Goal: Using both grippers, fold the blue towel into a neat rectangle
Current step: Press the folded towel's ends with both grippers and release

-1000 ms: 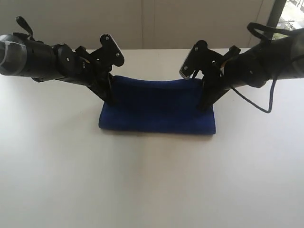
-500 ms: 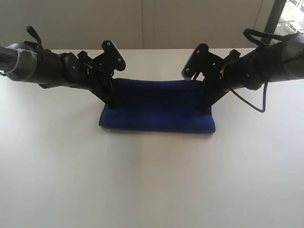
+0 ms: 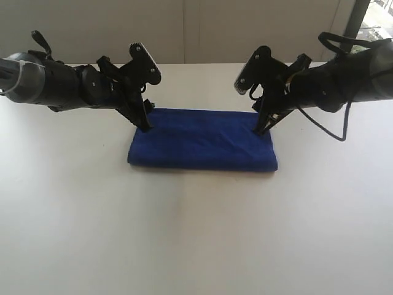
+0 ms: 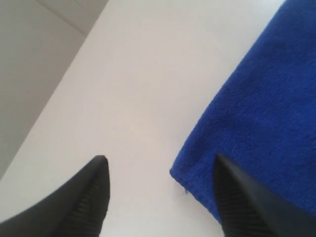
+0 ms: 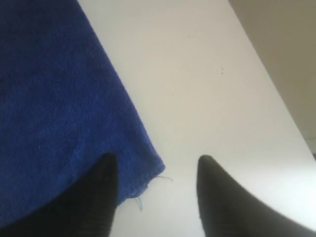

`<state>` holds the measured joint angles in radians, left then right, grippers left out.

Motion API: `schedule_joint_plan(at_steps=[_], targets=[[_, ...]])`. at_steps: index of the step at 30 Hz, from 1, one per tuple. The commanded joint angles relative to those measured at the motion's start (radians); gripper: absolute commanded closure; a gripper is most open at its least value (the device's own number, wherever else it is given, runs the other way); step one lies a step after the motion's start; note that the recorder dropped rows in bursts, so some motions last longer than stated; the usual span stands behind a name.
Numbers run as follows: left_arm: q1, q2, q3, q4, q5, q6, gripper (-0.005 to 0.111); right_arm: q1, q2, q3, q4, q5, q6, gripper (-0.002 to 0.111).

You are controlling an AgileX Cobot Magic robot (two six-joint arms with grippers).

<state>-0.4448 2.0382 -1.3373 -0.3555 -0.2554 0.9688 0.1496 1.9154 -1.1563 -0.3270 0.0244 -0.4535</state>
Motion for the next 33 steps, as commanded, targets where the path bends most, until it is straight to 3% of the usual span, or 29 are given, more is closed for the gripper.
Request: schedule_joint_plan(at_steps=[1,3,5,7,10,12,17,25,28,31,33], targets=[[0.005,-0.071,-0.002,-0.043,0.002,0.008,0.056,-0.01,-0.093,-0.009,0.055,0.029,0.149,0.089],[0.016,-0.083,-0.002,-0.071,0.044,-0.019,0.073,-0.01,-0.116,-0.009,0.081,0.057,0.304,0.108],[0.037,-0.083,-0.002,-0.097,0.121,-0.068,0.093,-0.013,-0.118,-0.01,0.087,0.109,0.436,0.108],[0.056,-0.074,-0.002,-0.101,0.221,-0.105,0.106,-0.013,-0.1,-0.01,0.087,0.159,0.501,0.108],[0.083,-0.048,-0.002,-0.104,0.373,-0.201,0.106,-0.013,-0.056,-0.01,0.131,0.24,0.537,0.108],[0.083,-0.034,-0.002,-0.108,0.399,-0.211,0.106,-0.013,-0.03,-0.01,0.196,0.243,0.537,0.108],[0.083,-0.026,-0.002,-0.168,0.388,-0.211,0.106,-0.013,0.025,-0.044,0.35,0.244,0.454,0.108],[0.083,0.012,-0.002,-0.182,0.405,-0.212,0.106,-0.013,0.106,-0.055,0.355,0.206,0.454,0.108],[0.087,-0.026,-0.002,-0.182,0.405,-0.212,0.106,-0.013,0.048,-0.089,0.355,0.316,0.454,0.108],[0.123,-0.07,-0.002,-0.182,0.395,-0.296,0.107,-0.033,0.003,-0.13,0.355,0.418,0.482,0.108],[0.199,-0.058,-0.039,-0.182,0.475,-0.478,0.107,-0.051,0.028,-0.204,0.355,0.497,0.52,0.108]])
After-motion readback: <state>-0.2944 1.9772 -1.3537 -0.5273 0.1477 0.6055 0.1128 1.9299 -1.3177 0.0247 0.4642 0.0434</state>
